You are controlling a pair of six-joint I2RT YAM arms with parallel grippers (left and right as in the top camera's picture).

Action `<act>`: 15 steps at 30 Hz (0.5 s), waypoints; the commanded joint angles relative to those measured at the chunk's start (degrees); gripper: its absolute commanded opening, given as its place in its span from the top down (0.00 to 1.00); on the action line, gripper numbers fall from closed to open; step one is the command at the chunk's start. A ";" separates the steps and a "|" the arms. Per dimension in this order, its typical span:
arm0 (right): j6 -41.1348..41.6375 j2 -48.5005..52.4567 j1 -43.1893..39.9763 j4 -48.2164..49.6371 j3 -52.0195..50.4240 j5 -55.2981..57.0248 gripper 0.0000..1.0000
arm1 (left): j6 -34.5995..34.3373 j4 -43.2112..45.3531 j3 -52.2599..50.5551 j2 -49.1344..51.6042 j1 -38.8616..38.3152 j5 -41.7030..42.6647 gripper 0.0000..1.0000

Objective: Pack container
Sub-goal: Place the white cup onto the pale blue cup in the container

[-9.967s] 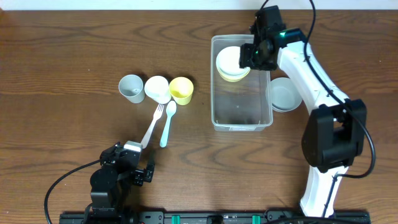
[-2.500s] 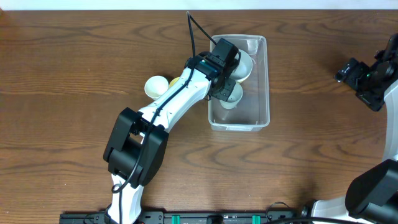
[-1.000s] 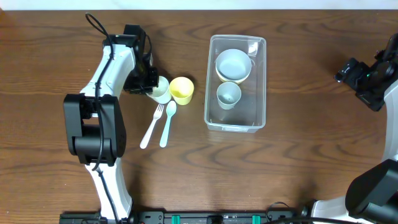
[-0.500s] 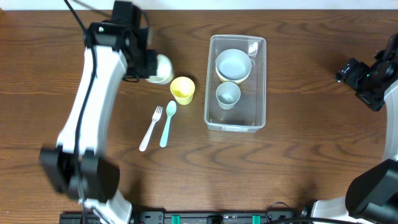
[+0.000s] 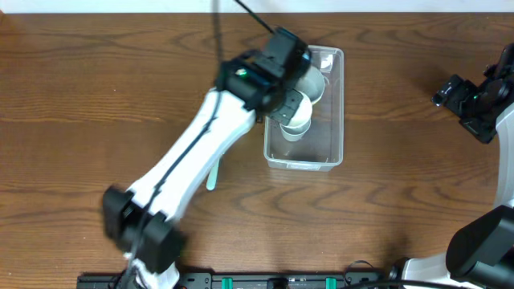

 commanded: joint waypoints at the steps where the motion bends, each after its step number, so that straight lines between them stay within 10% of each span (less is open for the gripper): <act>1: -0.04 0.26 -0.37 0.02 -0.11 0.37 0.01 | 0.57 0.87 -0.79 4.87 -0.11 -2.40 0.94; 6: -0.07 0.26 -0.37 0.02 -0.11 0.35 0.01 | 0.59 3.17 -0.76 9.53 0.04 -6.99 0.90; 10: -0.04 0.26 -0.37 0.02 -0.11 0.37 0.01 | 0.57 1.75 1.09 8.39 0.04 -7.30 0.49; 15: -0.04 0.26 -0.37 0.02 -0.11 0.37 0.01 | 0.57 -2.99 7.21 2.51 0.39 -7.32 0.34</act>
